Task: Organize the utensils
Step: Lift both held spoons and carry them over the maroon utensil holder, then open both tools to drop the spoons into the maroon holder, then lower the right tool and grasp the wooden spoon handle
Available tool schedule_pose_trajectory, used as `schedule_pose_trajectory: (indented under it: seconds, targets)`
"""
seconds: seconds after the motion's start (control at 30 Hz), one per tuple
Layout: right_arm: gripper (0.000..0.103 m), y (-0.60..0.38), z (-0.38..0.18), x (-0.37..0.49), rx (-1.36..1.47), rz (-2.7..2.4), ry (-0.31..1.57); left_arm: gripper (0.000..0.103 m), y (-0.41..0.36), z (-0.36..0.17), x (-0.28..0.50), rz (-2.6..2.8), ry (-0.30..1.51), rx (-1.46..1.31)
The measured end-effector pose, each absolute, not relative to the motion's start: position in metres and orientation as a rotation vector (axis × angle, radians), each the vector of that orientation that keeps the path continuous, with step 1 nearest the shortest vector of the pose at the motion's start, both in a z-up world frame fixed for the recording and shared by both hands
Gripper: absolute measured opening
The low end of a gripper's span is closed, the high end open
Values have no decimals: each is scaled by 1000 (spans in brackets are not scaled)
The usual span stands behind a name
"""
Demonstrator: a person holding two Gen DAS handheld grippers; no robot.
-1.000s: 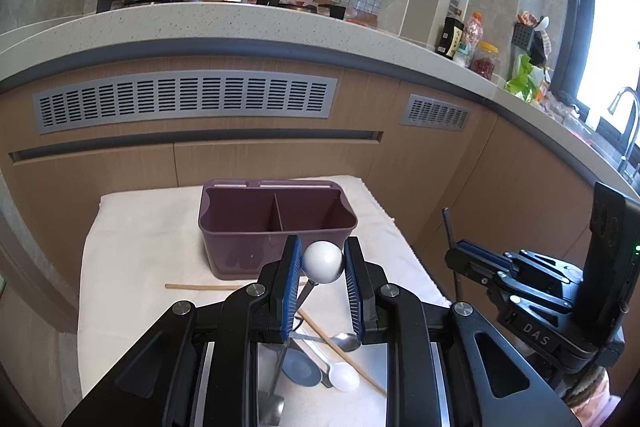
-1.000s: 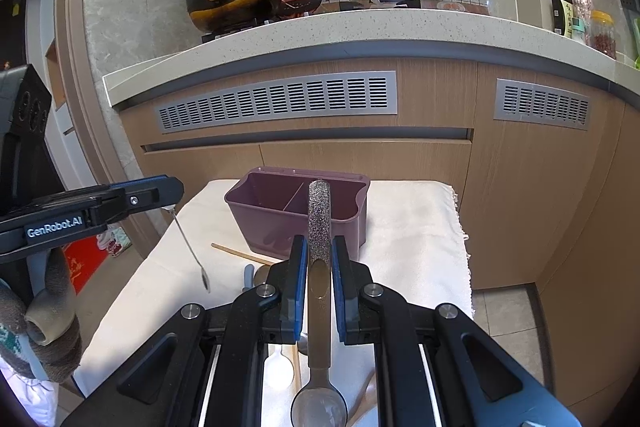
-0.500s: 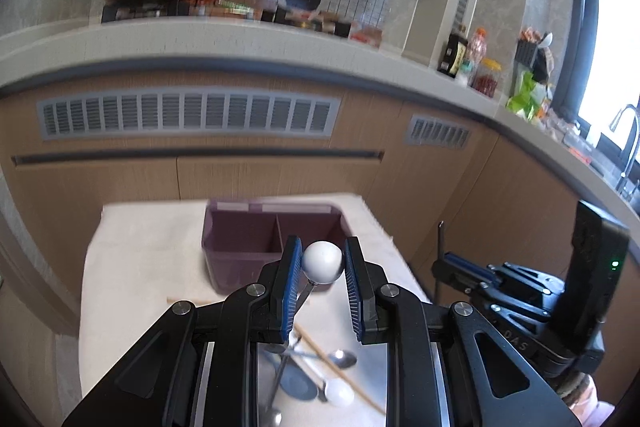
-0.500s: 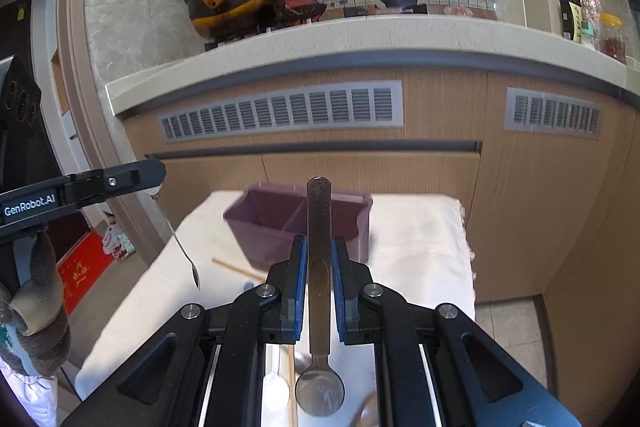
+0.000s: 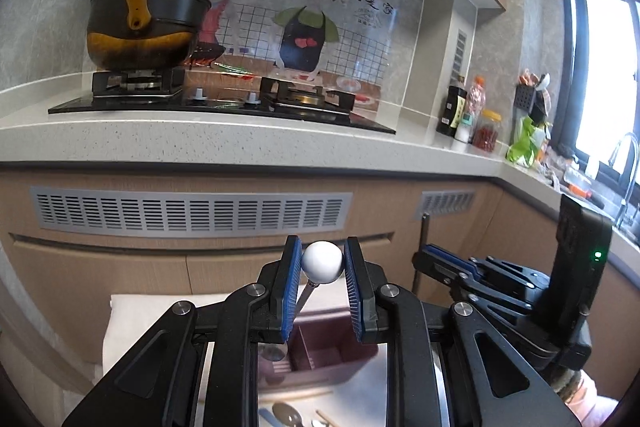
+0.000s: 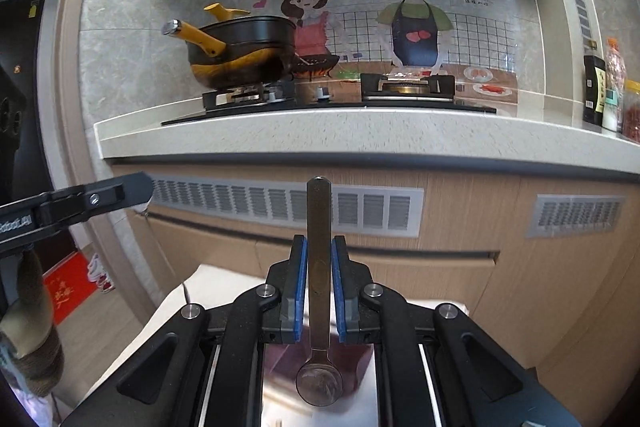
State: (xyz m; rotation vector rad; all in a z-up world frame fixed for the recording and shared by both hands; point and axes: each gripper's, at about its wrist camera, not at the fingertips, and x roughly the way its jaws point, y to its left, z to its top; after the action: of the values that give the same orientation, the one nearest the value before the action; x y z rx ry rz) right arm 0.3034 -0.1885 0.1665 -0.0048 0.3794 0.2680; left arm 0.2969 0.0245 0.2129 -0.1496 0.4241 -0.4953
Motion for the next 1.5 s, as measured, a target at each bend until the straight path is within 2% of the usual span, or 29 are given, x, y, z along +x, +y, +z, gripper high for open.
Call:
schedule_pose_trajectory:
  seconds: [0.23,0.43,0.53,0.57,0.6,0.67,0.77,0.83,0.9,1.03,1.07,1.23,1.37,1.5]
  targets:
    - [11,-173,141,337,-53,235,382,23,30,187,340,-543,468,-201]
    - [11,-173,105,358,-30,246,467,23,28,146,368,-556,564,-243]
    - [16,-172,82,362,-28,281,534,25,25,126,376,-556,616,-251]
    - [25,-173,75,361,-26,288,557,31,24,117,379,-555,641,-256]
    - [34,-173,69,360,-27,288,570,42,24,112,380,-553,655,-262]
    - [42,-175,63,354,-32,273,572,56,26,103,379,-543,668,-268]
    - [43,-181,62,343,-39,256,572,57,27,98,370,-520,669,-246]
    - [55,-188,63,331,-47,237,571,62,30,96,360,-496,660,-227]
    - [68,-193,63,317,-56,218,562,80,36,92,348,-459,643,-207]
    - [76,-199,56,285,-105,196,581,90,46,77,313,-362,608,-143]
    - [81,-199,52,275,-119,203,597,94,47,72,300,-337,600,-125]
    - [84,-197,30,238,-183,211,652,102,49,46,250,-252,567,-57]
    - [93,-190,5,216,-237,217,706,103,49,18,218,-218,608,-21]
    - [94,-181,-16,192,-347,180,724,103,51,-9,191,-249,692,-28]
